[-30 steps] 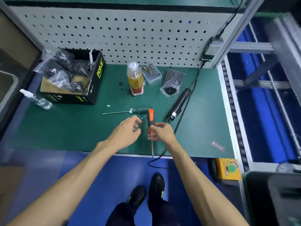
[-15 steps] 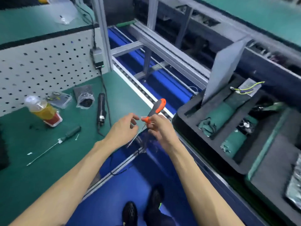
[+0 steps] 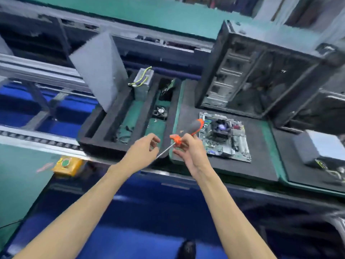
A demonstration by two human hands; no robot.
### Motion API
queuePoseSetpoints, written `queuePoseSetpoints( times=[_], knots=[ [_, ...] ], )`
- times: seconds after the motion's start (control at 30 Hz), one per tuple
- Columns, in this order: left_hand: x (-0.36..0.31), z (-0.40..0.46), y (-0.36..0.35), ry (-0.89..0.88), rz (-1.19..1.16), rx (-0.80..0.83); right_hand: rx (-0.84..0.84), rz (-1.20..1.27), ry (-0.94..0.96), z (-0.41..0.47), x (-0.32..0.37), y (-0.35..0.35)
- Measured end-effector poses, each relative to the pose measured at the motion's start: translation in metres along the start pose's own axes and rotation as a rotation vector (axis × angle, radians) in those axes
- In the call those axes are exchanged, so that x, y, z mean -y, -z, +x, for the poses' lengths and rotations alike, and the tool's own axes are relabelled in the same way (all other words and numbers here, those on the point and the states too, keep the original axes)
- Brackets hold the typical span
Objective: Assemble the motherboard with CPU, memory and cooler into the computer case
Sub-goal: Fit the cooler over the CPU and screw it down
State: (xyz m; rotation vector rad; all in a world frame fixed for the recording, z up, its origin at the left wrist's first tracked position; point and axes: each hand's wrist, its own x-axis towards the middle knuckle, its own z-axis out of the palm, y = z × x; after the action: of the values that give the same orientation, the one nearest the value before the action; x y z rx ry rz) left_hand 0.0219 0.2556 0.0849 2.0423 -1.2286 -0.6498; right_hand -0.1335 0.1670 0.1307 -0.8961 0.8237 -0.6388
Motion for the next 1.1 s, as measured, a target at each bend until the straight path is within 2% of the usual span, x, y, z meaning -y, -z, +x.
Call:
queuePoseSetpoints(
  times=[0.17, 0.33, 0.43, 0.5, 0.57, 0.63, 0.73, 0.83, 0.97, 1.1],
  knots=[
    [-0.086, 0.050, -0.077, -0.085, 0.042, 0.097, -0.077, 0.014, 0.119, 0.012, 0.055, 0.101],
    [-0.147, 0.090, -0.127, -0.085, 0.079, 0.160, -0.149, -0.077, 0.193, 0.035, 0.099, 0.180],
    [-0.166, 0.114, -0.143, -0.087, 0.092, 0.158, -0.225, -0.223, 0.280, 0.047, 0.119, 0.212],
    [-0.174, 0.129, -0.152, -0.109, 0.131, 0.162, -0.307, -0.442, 0.361, 0.055, 0.128, 0.229],
    [-0.181, 0.146, -0.161, -0.172, 0.184, 0.165, -0.395, -0.716, 0.444, 0.063, 0.137, 0.243],
    [-0.187, 0.165, -0.171, -0.276, 0.272, 0.168, -0.450, -0.872, 0.505, 0.073, 0.147, 0.252],
    [-0.190, 0.194, -0.184, -0.397, 0.433, 0.231, -0.499, -0.896, 0.519, 0.088, 0.160, 0.260],
    [-0.186, 0.223, -0.197, -0.435, 0.596, 0.335, -0.539, -0.905, 0.473, 0.100, 0.168, 0.266],
    [-0.177, 0.253, -0.208, -0.417, 0.680, 0.441, -0.492, -0.889, 0.442, 0.114, 0.182, 0.270],
    [-0.162, 0.260, -0.217, -0.437, 0.678, 0.480, -0.443, -0.934, 0.449, 0.120, 0.185, 0.268]
  ],
)
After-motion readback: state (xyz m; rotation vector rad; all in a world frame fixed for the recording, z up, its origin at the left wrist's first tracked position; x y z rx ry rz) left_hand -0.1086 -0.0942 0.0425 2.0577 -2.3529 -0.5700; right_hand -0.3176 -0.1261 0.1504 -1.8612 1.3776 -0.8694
